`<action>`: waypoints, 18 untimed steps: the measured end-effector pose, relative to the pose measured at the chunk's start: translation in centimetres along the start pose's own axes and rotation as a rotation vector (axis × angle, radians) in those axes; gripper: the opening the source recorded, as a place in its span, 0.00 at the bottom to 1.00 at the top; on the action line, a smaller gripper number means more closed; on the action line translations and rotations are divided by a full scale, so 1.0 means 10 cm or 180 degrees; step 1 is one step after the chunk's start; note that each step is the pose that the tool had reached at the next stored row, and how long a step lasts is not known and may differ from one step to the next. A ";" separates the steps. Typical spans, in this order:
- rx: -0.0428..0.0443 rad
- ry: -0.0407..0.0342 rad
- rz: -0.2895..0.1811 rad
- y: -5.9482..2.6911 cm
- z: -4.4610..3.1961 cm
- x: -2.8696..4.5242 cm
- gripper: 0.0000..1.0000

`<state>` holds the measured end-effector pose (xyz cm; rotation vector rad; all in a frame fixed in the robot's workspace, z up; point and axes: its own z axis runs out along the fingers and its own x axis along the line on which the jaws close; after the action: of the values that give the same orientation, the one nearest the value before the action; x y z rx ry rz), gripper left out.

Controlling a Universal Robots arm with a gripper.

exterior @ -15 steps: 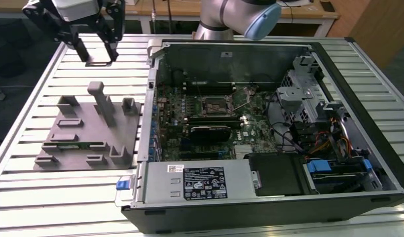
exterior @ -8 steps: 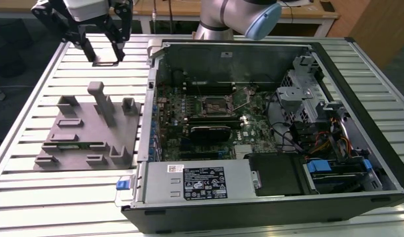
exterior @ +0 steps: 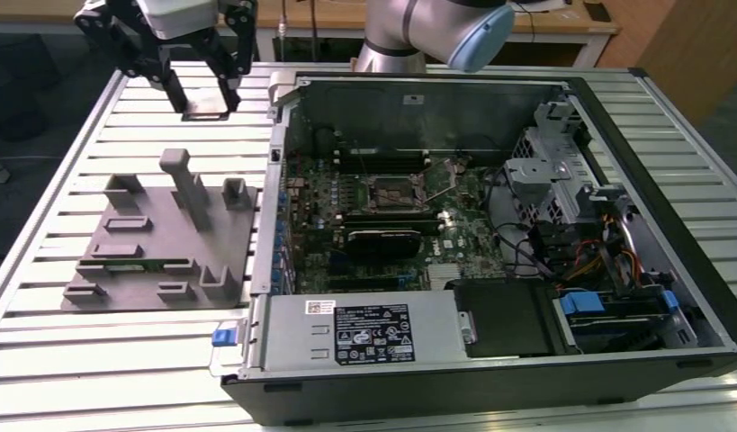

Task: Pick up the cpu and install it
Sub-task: 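Pick up the cpu and move it towards the insertion slot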

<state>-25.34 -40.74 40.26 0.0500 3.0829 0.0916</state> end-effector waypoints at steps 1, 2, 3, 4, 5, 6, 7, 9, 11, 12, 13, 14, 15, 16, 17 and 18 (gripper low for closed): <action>0.0000 0.0000 0.0000 0.001 0.001 -0.017 0.54; 0.0000 0.0000 0.0000 0.001 0.002 -0.033 0.54; 0.0000 0.0000 0.0000 0.001 0.003 -0.048 0.54; 0.0000 0.0000 0.0000 0.002 0.004 -0.063 0.54; 0.0000 0.0000 0.0000 0.003 0.005 -0.078 0.54; 0.0000 0.0000 0.0000 0.003 0.005 -0.096 0.54; 0.0000 0.0000 0.0000 0.004 0.007 -0.110 0.54; 0.0000 0.0000 0.0000 0.005 0.008 -0.142 0.54; 0.0000 0.0000 0.0000 0.005 0.010 -0.171 0.54; 0.0000 0.0000 0.0000 0.006 0.011 -0.186 0.54; 0.0000 0.0000 0.0000 0.006 0.012 -0.200 0.54; 0.0000 0.0000 0.0000 0.007 0.013 -0.214 0.54; 0.0000 0.0000 0.0000 0.007 0.014 -0.228 0.54; 0.0000 0.0000 0.0000 0.008 0.014 -0.242 0.54; 0.0000 0.0000 0.0000 0.008 0.015 -0.256 0.54; -0.0001 0.0000 0.0000 0.008 0.016 -0.270 0.54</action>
<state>-22.64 -40.74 40.25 0.0500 3.0830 0.0918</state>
